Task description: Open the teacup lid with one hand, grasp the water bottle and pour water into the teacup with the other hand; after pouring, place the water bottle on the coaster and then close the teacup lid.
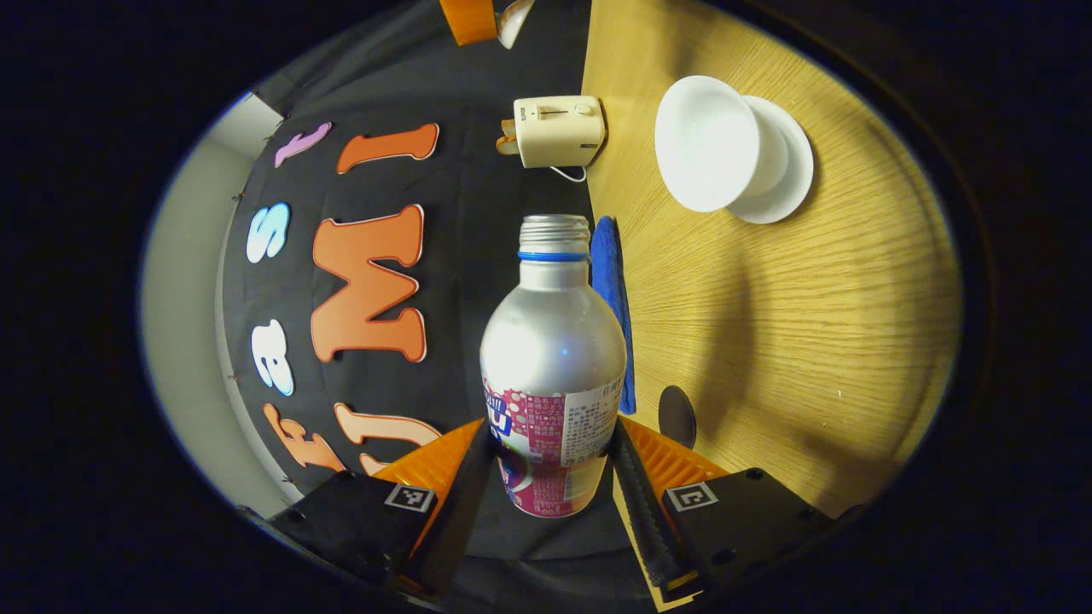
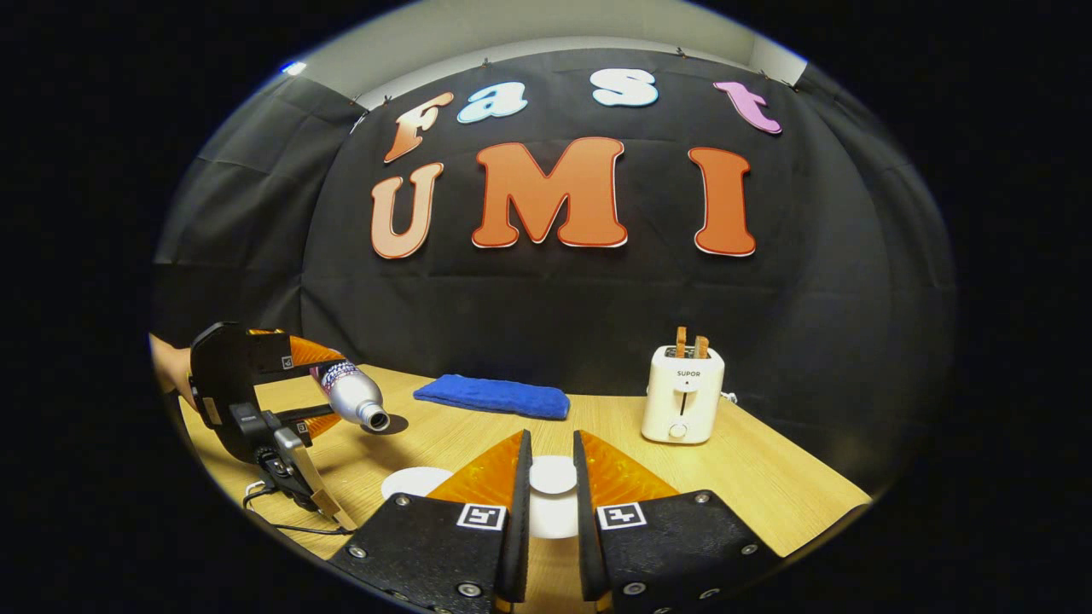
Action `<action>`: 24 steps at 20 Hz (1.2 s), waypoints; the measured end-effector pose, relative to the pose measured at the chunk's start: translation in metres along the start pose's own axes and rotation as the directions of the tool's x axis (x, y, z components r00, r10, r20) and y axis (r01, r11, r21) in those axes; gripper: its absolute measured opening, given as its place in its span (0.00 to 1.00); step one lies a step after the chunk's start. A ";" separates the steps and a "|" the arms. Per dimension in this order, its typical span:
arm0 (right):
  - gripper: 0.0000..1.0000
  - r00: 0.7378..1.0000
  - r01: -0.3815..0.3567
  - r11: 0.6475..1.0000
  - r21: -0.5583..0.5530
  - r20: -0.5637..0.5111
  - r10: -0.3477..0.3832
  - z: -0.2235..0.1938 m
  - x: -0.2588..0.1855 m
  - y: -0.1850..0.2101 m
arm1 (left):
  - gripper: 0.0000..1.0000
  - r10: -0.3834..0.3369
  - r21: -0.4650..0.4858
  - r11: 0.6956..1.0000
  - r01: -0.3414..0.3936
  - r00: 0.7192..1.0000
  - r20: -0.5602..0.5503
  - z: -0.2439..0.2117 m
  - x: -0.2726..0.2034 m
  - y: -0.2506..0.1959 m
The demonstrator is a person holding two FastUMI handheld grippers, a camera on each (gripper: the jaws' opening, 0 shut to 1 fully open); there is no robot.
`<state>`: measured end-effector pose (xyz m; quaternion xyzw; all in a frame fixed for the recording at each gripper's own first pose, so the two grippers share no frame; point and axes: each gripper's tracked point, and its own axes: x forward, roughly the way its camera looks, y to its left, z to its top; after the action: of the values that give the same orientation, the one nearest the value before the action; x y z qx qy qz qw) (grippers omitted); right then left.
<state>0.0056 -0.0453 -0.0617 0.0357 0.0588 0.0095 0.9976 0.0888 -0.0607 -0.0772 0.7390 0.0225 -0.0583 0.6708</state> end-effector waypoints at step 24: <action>0.25 1.000 0.026 1.000 0.004 0.018 -0.026 0.007 -0.012 -0.019 | 0.81 0.109 0.237 0.963 -0.125 0.991 0.080 0.023 0.007 0.046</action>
<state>-0.0052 -0.0648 -0.0551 0.0369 0.0503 -0.0038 0.9980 0.0995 -0.0886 -0.0344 0.8128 -0.0507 -0.0453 0.5786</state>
